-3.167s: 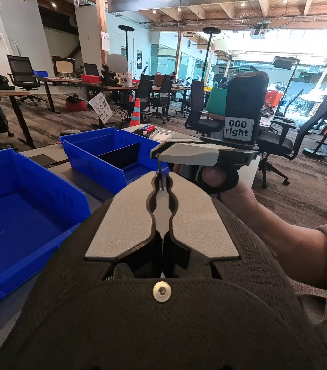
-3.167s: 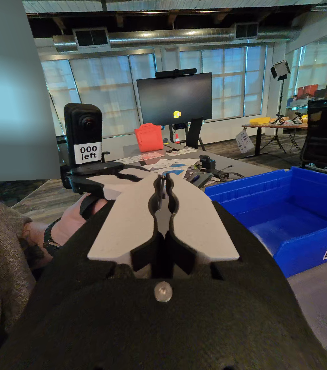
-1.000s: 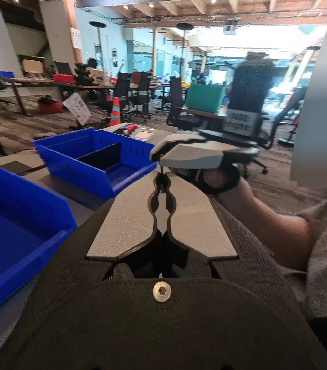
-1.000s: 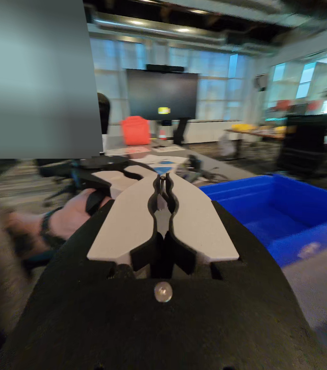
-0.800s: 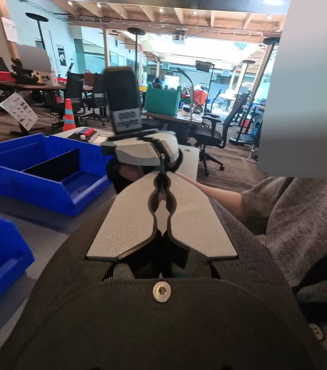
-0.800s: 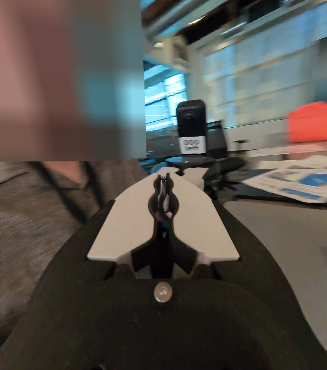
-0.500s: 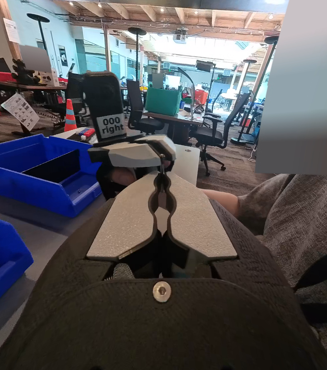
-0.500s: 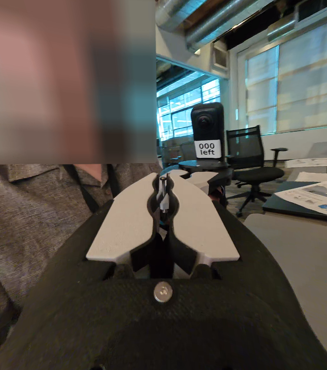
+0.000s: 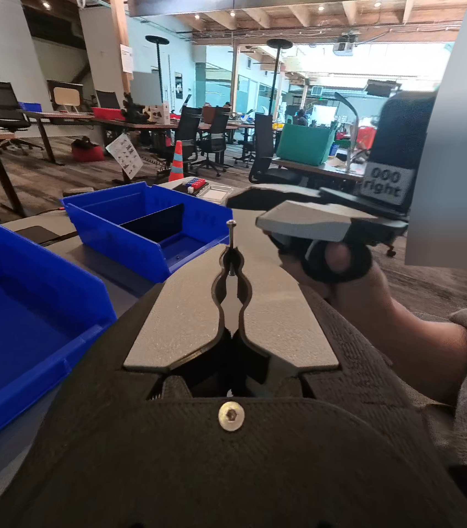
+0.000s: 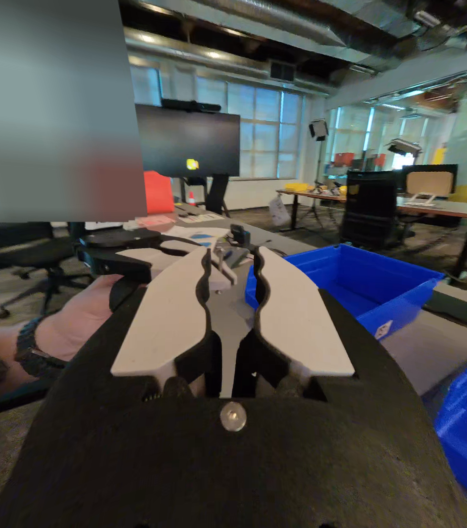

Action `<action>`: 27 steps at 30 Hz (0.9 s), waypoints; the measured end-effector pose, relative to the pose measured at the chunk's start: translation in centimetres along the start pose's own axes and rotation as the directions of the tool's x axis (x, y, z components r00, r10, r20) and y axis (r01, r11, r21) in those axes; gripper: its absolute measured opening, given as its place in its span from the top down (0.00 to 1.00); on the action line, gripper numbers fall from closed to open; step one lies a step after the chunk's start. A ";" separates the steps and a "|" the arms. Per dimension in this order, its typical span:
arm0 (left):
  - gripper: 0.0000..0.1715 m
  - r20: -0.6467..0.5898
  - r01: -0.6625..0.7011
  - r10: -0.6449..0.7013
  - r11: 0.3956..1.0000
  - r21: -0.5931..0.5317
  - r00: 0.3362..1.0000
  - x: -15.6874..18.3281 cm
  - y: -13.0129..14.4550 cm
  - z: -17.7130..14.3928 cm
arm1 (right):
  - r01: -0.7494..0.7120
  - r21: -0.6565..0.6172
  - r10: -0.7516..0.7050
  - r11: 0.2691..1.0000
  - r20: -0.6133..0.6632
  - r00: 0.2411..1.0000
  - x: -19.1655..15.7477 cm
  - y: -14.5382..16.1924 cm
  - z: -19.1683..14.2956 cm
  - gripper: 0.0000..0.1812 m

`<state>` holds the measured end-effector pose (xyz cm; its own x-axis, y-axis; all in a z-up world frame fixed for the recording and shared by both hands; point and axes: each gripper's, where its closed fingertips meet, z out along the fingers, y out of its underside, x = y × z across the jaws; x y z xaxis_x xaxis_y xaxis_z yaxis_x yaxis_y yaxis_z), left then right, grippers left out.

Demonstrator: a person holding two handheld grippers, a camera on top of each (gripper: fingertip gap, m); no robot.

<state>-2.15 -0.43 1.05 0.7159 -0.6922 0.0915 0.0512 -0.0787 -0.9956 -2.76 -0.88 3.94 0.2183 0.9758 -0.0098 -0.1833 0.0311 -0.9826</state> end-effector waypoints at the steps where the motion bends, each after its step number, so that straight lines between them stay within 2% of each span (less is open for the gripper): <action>1: 0.99 0.005 -0.004 0.004 1.000 -0.003 1.000 0.0 0.1 0.0 | 0.023 -0.021 -0.023 1.000 -0.018 1.000 -0.3 0.2 0.2 0.84; 5: 0.99 0.027 -0.034 0.034 0.999 -0.012 0.999 0.0 0.1 0.1 | 0.017 -0.066 -0.022 0.998 -0.078 0.997 -0.5 0.9 1.0 0.87; 11: 0.99 0.049 -0.054 0.054 0.998 -0.012 0.997 0.0 0.0 -0.1 | 0.000 -0.043 -0.003 0.999 -0.079 0.997 -0.8 0.9 1.4 0.95; 17: 0.99 0.054 -0.058 0.059 0.998 -0.015 0.997 -0.1 0.0 -0.1 | 0.007 -0.041 -0.011 0.999 -0.085 0.996 -0.8 0.9 1.6 0.97; 19: 0.99 0.043 -0.056 0.057 0.998 -0.016 0.997 0.0 0.0 -0.1 | 0.006 -0.038 -0.008 0.999 -0.051 0.999 -0.9 0.9 1.5 0.97; 22: 0.99 -0.016 -0.033 0.033 0.999 -0.004 0.999 0.6 -0.1 -0.2 | -0.046 -0.032 0.049 0.998 0.119 0.992 -1.4 0.7 1.3 0.98; 24: 0.99 -0.112 0.017 -0.016 1.000 0.016 0.994 1.7 -0.6 -0.3 | -0.117 -0.023 0.118 0.993 0.362 0.925 -2.1 0.1 0.8 0.98; 25: 0.99 -0.164 0.030 -0.028 0.999 0.011 0.986 2.4 -0.6 -0.2 | -0.157 -0.039 0.155 0.987 0.505 0.849 -2.6 -0.2 0.3 0.98; 26: 0.99 -0.215 0.024 -0.022 1.000 0.007 0.976 3.4 -0.6 -0.1 | -0.203 -0.068 0.196 0.977 0.665 0.721 -3.3 -0.5 -0.7 0.98; 27: 0.99 -0.242 0.005 -0.005 1.000 -0.002 0.970 4.4 -0.5 0.1 | -0.249 -0.105 0.231 0.963 0.795 0.561 -3.6 -0.8 -1.9 0.98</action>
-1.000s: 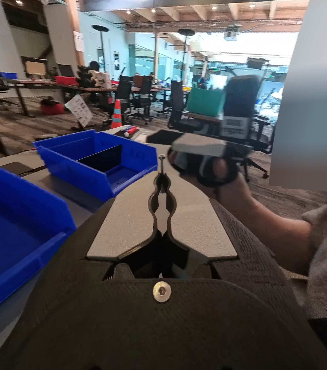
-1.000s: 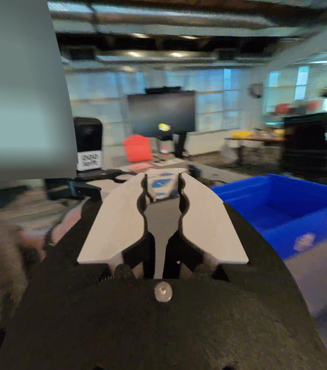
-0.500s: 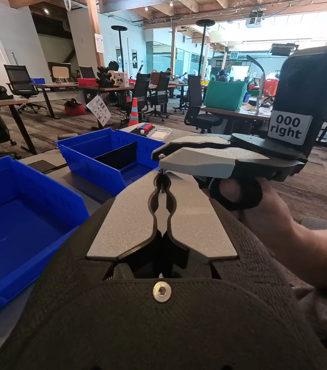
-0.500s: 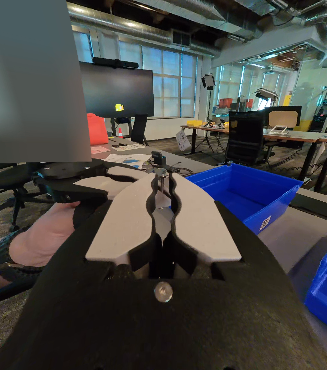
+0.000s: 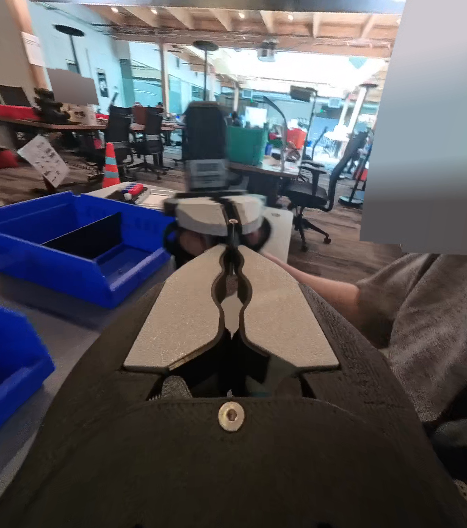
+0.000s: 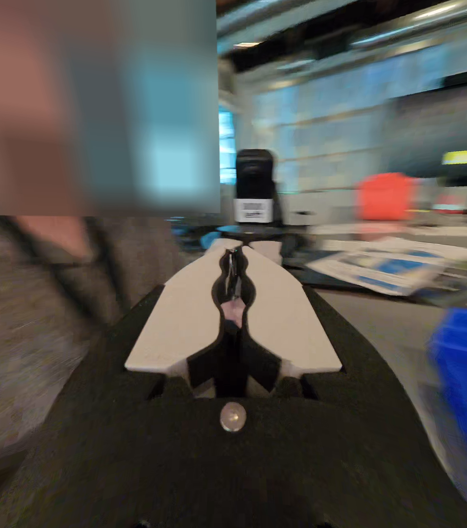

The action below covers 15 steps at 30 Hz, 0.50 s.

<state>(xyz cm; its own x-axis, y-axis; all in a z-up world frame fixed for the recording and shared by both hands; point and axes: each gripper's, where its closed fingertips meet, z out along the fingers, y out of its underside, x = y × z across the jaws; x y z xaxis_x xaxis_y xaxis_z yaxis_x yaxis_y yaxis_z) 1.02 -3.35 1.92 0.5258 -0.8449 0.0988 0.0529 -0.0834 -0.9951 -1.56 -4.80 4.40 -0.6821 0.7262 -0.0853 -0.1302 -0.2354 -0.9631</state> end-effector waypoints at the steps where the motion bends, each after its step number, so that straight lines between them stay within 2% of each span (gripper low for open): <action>1: 0.99 -0.004 -0.021 0.021 1.000 -0.022 1.000 0.6 0.2 0.5 | -0.077 -0.005 0.076 0.997 0.185 0.980 -0.9 0.0 -0.7 0.97; 2: 0.99 -0.008 -0.038 0.038 0.998 -0.041 0.999 1.0 0.5 1.0 | -0.161 -0.034 0.163 0.986 0.355 0.921 -1.8 0.1 -1.3 0.98; 4: 0.99 -0.018 -0.036 0.035 0.998 -0.049 0.999 1.4 0.8 1.5 | -0.276 -0.104 0.285 0.955 0.570 0.771 -2.5 0.3 -1.9 0.97; 6: 0.99 -0.031 0.000 -0.001 1.000 -0.031 1.000 1.5 1.0 1.5 | -0.334 -0.168 0.355 0.927 0.675 0.647 -2.7 0.5 -2.1 0.97; 7: 0.99 -0.017 0.011 -0.012 1.000 -0.024 1.000 1.2 1.0 1.4 | -0.353 -0.180 0.374 0.918 0.688 0.622 -2.4 0.4 -2.1 0.97; 8: 0.99 -0.009 0.017 -0.017 1.000 -0.024 1.000 0.9 1.0 1.3 | -0.350 -0.175 0.370 0.920 0.681 0.632 -2.1 0.5 -2.0 0.97; 9: 0.99 -0.001 0.018 -0.018 1.000 -0.018 1.000 0.7 0.8 1.2 | -0.340 -0.150 0.351 0.928 0.652 0.672 -1.8 0.4 -1.8 0.96; 11: 0.99 0.011 0.012 -0.012 1.000 -0.012 1.000 0.5 0.5 0.9 | -0.327 -0.072 0.310 0.942 0.560 0.769 -1.1 0.0 -1.5 0.86; 12: 0.99 0.017 0.009 -0.009 1.000 -0.007 1.000 0.4 0.4 0.9 | -0.312 -0.023 0.279 0.950 0.511 0.813 -0.9 -0.3 -1.7 0.85; 14: 0.99 0.026 0.012 -0.011 1.000 -0.004 1.000 0.1 0.3 0.7 | -0.243 0.096 0.202 0.965 0.315 0.927 0.2 -1.0 -1.8 0.80; 15: 0.99 0.040 0.012 -0.012 1.000 -0.003 0.999 -0.2 0.4 0.6 | -0.175 0.149 0.154 0.973 0.140 0.978 1.3 -1.3 -2.1 0.80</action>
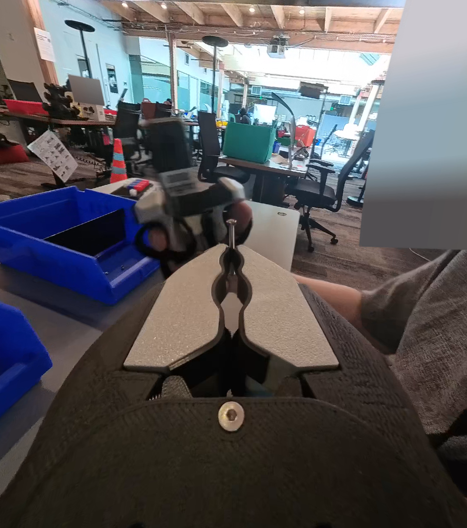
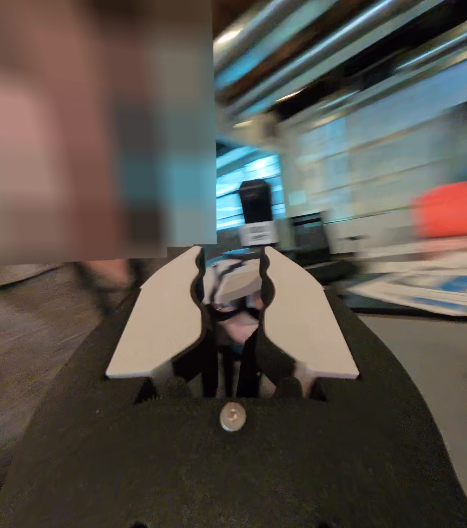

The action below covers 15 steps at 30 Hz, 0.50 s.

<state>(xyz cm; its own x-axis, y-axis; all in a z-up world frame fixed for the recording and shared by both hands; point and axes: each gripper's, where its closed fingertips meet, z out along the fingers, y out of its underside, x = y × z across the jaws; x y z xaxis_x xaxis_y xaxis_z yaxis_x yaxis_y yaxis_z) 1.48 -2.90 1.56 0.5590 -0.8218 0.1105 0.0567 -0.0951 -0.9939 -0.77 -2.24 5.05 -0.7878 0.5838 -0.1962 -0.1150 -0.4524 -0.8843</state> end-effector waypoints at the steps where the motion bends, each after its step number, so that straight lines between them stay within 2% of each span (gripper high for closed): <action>1: 0.99 0.025 -0.001 0.001 1.000 0.001 1.000 -0.5 0.0 -0.2 | 0.088 0.037 -0.078 0.995 -0.208 0.975 1.1 -0.7 -0.8 0.82; 2: 0.99 0.054 0.000 0.000 1.000 0.000 0.999 -1.0 0.1 -0.3 | 0.187 0.055 -0.153 0.981 -0.380 0.912 1.4 -1.3 -1.6 0.81; 4: 0.99 0.123 0.002 -0.002 1.000 0.001 0.992 -2.3 0.2 -0.7 | 0.368 0.031 -0.251 0.929 -0.678 0.691 1.1 -2.2 -3.4 0.82; 5: 0.99 0.152 0.003 -0.003 1.000 0.000 0.988 -2.9 0.3 -0.9 | 0.430 -0.016 -0.295 0.903 -0.751 0.590 0.4 -2.1 -3.5 0.83; 6: 0.99 0.182 0.000 0.000 1.000 -0.002 0.983 -3.4 0.4 -1.0 | 0.444 -0.098 -0.321 0.891 -0.828 0.460 0.5 -1.6 -3.9 0.87; 7: 0.99 0.196 -0.001 0.002 1.000 -0.006 0.981 -3.6 0.5 -1.1 | 0.438 -0.180 -0.358 0.880 -0.859 0.366 0.6 -0.9 -3.6 0.83; 9: 0.99 0.231 -0.003 0.006 1.000 -0.014 0.973 -4.1 0.8 -1.1 | 0.414 -0.293 -0.412 0.862 -0.880 0.236 0.8 0.1 -2.8 0.88; 12: 0.99 0.259 -0.012 0.017 1.000 -0.023 0.966 -4.4 1.0 -1.1 | 0.381 -0.390 -0.479 0.838 -0.861 0.172 1.6 1.2 -1.3 0.87; 15: 0.99 0.270 -0.025 0.032 0.999 -0.028 0.962 -4.3 1.0 -1.2 | 0.350 -0.383 -0.465 0.855 -0.865 0.189 2.6 1.8 -0.9 0.89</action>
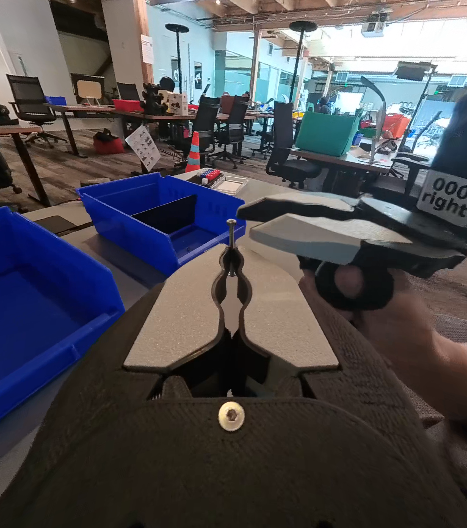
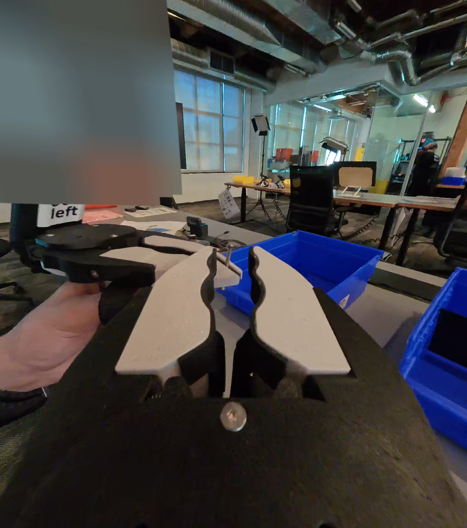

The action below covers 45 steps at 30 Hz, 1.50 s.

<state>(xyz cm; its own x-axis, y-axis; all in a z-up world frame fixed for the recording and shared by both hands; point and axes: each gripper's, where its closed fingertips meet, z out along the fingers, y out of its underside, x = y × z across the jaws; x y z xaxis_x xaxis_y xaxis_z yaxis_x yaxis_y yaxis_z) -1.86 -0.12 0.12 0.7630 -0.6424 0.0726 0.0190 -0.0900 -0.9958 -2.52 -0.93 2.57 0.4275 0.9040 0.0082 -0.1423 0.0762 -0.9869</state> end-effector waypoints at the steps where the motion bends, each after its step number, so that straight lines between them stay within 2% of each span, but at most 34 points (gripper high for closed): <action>1: 0.99 -0.003 -0.004 0.004 1.000 -0.001 1.000 0.1 0.0 0.0 | -0.017 -0.001 0.018 1.000 0.010 1.000 -0.1 0.1 0.3 0.89; 14: 0.99 -0.029 -0.004 0.004 1.000 -0.002 1.000 0.3 0.1 0.0 | -0.028 0.000 0.028 1.000 0.071 0.997 -0.2 0.6 1.3 0.98; 16: 0.99 -0.081 0.020 -0.019 1.000 0.011 0.997 0.8 -0.1 -0.1 | -0.056 0.018 0.052 0.998 0.172 0.984 -0.6 0.2 1.1 0.98; 18: 0.99 -0.145 0.051 -0.049 0.999 0.012 0.988 1.4 -0.3 -0.2 | -0.144 -0.003 0.136 0.990 0.363 0.922 -1.0 -0.1 0.7 0.98; 19: 0.99 -0.181 0.060 -0.056 0.998 0.015 0.982 1.8 -0.5 -0.3 | -0.207 -0.033 0.197 0.978 0.487 0.851 -1.4 -0.3 0.4 0.98; 20: 0.99 -0.221 0.070 -0.066 0.997 0.013 0.973 2.3 -0.5 -0.4 | -0.272 -0.077 0.261 0.959 0.609 0.749 -1.6 -0.6 -0.1 0.98; 22: 0.99 -0.328 0.090 -0.082 0.996 0.010 0.941 3.8 -0.5 -0.6 | -0.368 -0.191 0.353 0.910 0.822 0.446 -2.4 -1.1 -1.7 0.98; 24: 0.99 -0.394 0.088 -0.086 0.996 -0.014 0.915 4.9 -0.1 -0.5 | -0.388 -0.318 0.399 0.865 0.905 0.146 -2.7 -1.0 -3.1 0.98; 25: 0.99 -0.427 0.091 -0.091 0.996 -0.021 0.900 5.2 -0.1 -0.5 | -0.391 -0.365 0.410 0.845 0.911 0.036 -2.7 -1.1 -3.5 0.98; 27: 0.99 -0.488 0.106 -0.105 0.994 -0.026 0.866 5.9 -0.2 -0.7 | -0.389 -0.430 0.405 0.815 0.902 -0.149 -2.9 -1.4 -4.3 0.98; 28: 0.99 -0.503 0.116 -0.111 0.993 -0.021 0.857 6.0 -0.3 -0.9 | -0.387 -0.448 0.403 0.806 0.894 -0.195 -3.0 -1.5 -4.3 0.98; 29: 0.99 -0.515 0.118 -0.115 0.993 -0.027 0.850 6.0 -0.3 -1.0 | -0.383 -0.440 0.389 0.812 0.898 -0.206 -3.1 -1.6 -4.4 0.97; 31: 0.99 -0.503 0.100 -0.096 0.995 -0.020 0.859 5.8 -0.3 -1.2 | -0.392 -0.419 0.386 0.819 0.908 -0.163 -3.2 -1.7 -4.1 0.96; 32: 0.99 -0.496 0.086 -0.084 0.996 -0.020 0.864 5.7 -0.4 -1.3 | -0.410 -0.403 0.382 0.818 0.914 -0.136 -3.1 -1.9 -4.0 0.91; 34: 0.99 -0.473 0.064 -0.059 0.998 -0.005 0.879 5.4 -0.6 -1.4 | -0.464 -0.361 0.398 0.809 0.917 -0.018 -2.5 -2.2 -3.1 0.80; 35: 0.99 -0.460 0.060 -0.053 0.998 0.001 0.886 5.2 -0.7 -1.4 | -0.494 -0.314 0.396 0.810 0.916 0.066 -1.9 -2.5 -2.7 0.79; 36: 0.99 -0.433 0.059 -0.052 0.998 0.005 0.900 4.8 -0.8 -1.3 | -0.528 -0.239 0.390 0.815 0.900 0.196 -1.0 -2.7 -2.1 0.78; 37: 0.99 -0.399 0.059 -0.052 0.998 0.005 0.916 4.3 -0.7 -1.2 | -0.543 -0.141 0.380 0.828 0.853 0.357 0.0 -2.8 -1.5 0.80; 39: 0.99 -0.290 0.047 -0.045 0.999 0.000 0.956 2.8 -0.4 -0.8 | -0.468 0.029 0.329 0.883 0.673 0.663 1.7 -2.6 -1.1 0.84; 40: 0.99 -0.237 0.038 -0.037 0.999 -0.003 0.971 2.1 -0.2 -0.6 | -0.392 0.082 0.286 0.916 0.550 0.785 2.3 -2.2 -1.1 0.86; 41: 0.99 -0.186 0.029 -0.030 1.000 -0.005 0.982 1.3 0.1 -0.5 | -0.313 0.100 0.246 0.944 0.416 0.875 2.9 -1.7 -1.0 0.85; 43: 0.99 -0.122 0.002 -0.004 1.000 -0.017 0.993 0.6 0.5 -0.2 | -0.183 0.081 0.162 0.980 0.215 0.963 3.2 -0.9 -0.8 0.86; 45: 0.99 -0.087 -0.022 0.019 1.000 -0.023 0.996 0.3 0.6 0.1 | -0.094 0.042 0.088 0.995 0.116 0.989 2.8 -0.4 -0.5 0.86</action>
<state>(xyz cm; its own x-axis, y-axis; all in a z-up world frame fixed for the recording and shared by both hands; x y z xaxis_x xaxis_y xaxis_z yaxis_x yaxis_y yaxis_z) -1.54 -0.33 -0.46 0.7038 -0.7080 0.0579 -0.0120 -0.0934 -0.9956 -0.87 1.34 2.92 0.3071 0.9498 -0.0604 -0.2194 0.0088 -0.9756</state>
